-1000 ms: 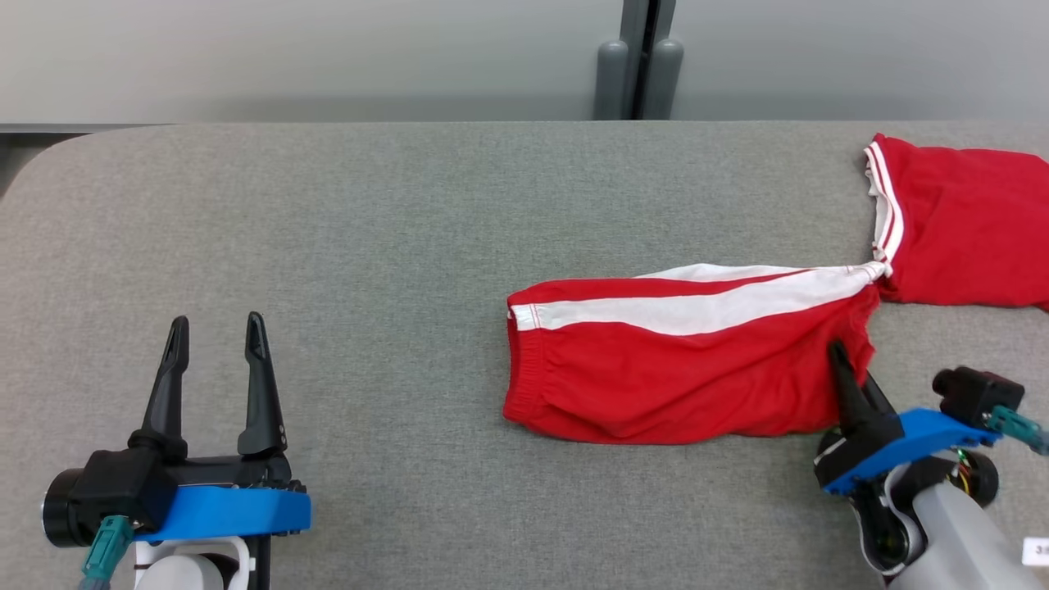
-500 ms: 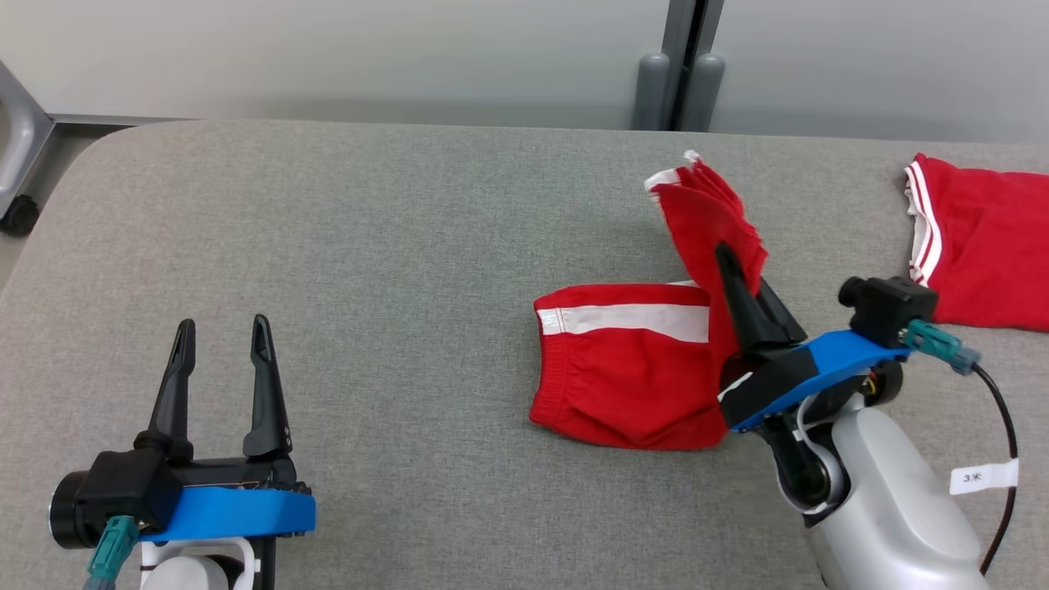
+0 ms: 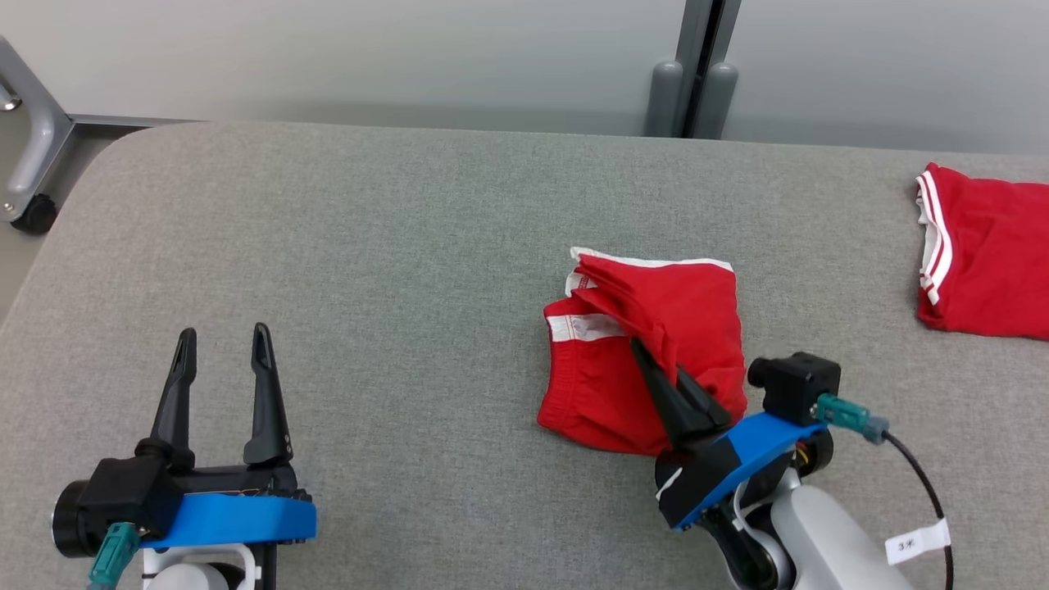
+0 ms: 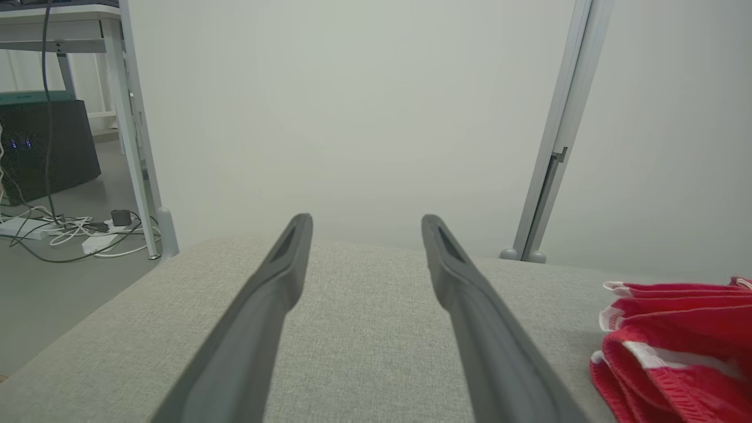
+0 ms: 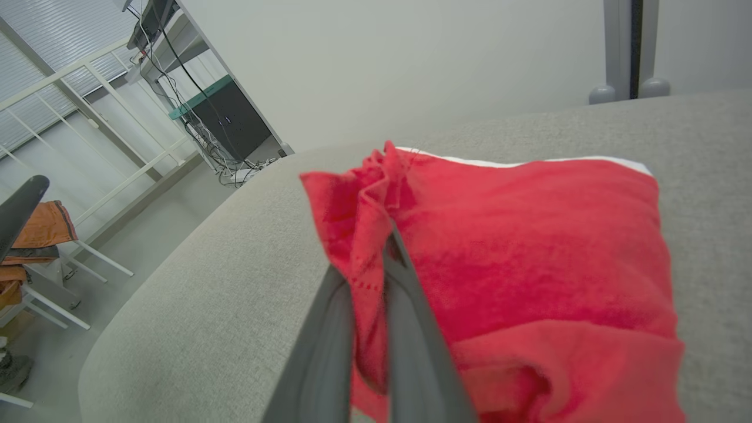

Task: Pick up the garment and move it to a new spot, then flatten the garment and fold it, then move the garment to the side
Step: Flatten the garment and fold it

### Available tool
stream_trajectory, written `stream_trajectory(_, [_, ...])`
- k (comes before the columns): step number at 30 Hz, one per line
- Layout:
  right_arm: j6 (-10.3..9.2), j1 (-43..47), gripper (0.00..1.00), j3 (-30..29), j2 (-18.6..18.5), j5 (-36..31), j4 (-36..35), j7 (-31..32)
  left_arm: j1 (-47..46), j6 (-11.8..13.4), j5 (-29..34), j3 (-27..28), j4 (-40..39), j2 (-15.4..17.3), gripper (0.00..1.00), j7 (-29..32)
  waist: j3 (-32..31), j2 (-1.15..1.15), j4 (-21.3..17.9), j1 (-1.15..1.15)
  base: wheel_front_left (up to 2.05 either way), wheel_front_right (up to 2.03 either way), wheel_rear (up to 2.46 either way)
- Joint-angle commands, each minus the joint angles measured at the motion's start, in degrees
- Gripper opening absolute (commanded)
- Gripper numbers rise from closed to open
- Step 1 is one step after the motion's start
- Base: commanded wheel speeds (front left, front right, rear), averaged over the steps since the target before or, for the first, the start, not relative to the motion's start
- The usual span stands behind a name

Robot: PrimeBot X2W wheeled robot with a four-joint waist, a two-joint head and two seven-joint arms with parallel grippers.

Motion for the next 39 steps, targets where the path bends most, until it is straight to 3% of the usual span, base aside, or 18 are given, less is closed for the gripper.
stream_trajectory(1, [0.03,0.61,0.0,0.18,0.08,0.12,-0.43,-0.25,0.13,-0.05,0.11,-0.02,-0.16,-0.1,1.0,-0.14,0.01,0.0,-0.05,0.0,0.0,0.0,0.0])
stream_trajectory(11, [0.03,2.59,0.0,5.89,0.32,1.75,1.95,-3.91,-0.72,-0.05,-0.53,-0.53,-0.17,-0.17,1.0,-0.14,0.57,0.0,0.02,0.0,0.0,0.0,0.0])
stream_trajectory(25, [0.03,-4.3,0.0,15.41,0.29,5.69,11.28,-8.8,-1.83,-0.05,-1.37,-1.39,0.51,-0.21,1.0,-0.14,1.96,0.0,0.73,0.0,0.0,0.0,0.0])
stream_trajectory(26, [0.03,-4.71,0.18,15.82,0.29,6.07,11.83,-8.81,-1.92,-0.05,-1.43,-1.55,0.57,-0.21,1.0,-0.14,2.05,0.0,0.77,0.0,0.0,0.0,0.0])
stream_trajectory(27, [0.03,-5.09,0.53,16.19,0.3,6.31,12.27,-8.87,-2.03,-0.05,-1.49,-1.64,0.61,-0.21,1.0,-0.14,2.12,0.0,0.78,0.0,0.0,0.0,0.0])
stream_trajectory(28, [0.03,-5.26,1.0,16.82,0.31,6.99,12.38,-9.01,-2.12,-0.05,-1.51,-1.71,0.66,-0.2,1.0,-0.14,2.18,0.0,0.8,0.0,0.0,0.0,0.0])
stream_trajectory(33, [0.03,-6.56,1.0,17.84,0.28,7.33,12.25,-9.21,-1.9,-0.05,-1.45,-1.28,0.76,-0.2,1.0,-0.14,2.0,0.0,0.14,0.0,0.0,0.0,0.0])
stream_trajectory(39, [0.03,-4.49,1.0,12.41,0.24,1.57,6.06,-9.19,-1.35,-0.05,-0.9,-0.41,0.28,-0.21,1.0,-0.14,1.01,0.0,-2.04,0.0,0.0,0.0,0.0])
